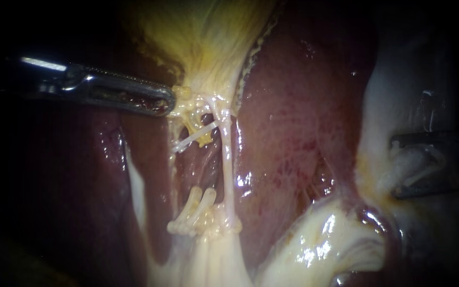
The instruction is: Clipping first clip right tube
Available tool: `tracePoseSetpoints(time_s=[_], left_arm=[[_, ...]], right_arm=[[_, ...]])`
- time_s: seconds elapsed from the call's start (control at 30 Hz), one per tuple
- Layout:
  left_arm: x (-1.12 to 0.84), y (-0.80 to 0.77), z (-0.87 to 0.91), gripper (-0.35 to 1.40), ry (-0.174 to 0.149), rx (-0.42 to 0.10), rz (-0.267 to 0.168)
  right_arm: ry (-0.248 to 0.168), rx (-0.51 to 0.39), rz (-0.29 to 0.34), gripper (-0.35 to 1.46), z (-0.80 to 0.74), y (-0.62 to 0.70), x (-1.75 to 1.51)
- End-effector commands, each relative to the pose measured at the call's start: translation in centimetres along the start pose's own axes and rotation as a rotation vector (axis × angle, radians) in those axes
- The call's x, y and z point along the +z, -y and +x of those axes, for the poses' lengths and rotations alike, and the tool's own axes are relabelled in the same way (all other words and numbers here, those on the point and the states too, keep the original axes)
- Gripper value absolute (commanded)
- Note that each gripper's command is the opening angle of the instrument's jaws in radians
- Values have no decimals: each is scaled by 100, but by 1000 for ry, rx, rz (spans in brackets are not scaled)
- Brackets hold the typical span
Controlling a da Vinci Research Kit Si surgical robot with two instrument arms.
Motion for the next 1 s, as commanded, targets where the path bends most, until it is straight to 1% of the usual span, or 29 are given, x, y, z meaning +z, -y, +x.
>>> tracePoseSetpoints(time_s=[0.03,0.13,0.27,0.43,0.5,0.6,0.67,0.83,1.0], left_arm=[[-1,0,0,-35,0,0,1],[-6,-1,0,-35,-2,1,4],[-20,-2,-5,-35,-5,-2,14],[-48,-4,-19,-35,-12,-8,33],[-61,-5,-26,-35,-10,-13,30],[-73,-7,-34,-35,-6,-18,22],[-75,-7,-35,-35,-7,-19,23],[-72,-7,-31,-35,-6,-17,20],[-71,-6,-31,-35,-6,-17,19]], right_arm=[[0,0,0,48,-1,0,1],[0,0,0,48,-1,0,1],[0,0,0,48,-1,0,1],[0,1,-1,48,0,0,1],[0,1,-1,48,0,0,1],[0,1,-1,48,0,0,1],[0,1,-1,48,0,0,2],[3,2,2,48,3,0,4],[-22,41,21,48,14,1,9]])
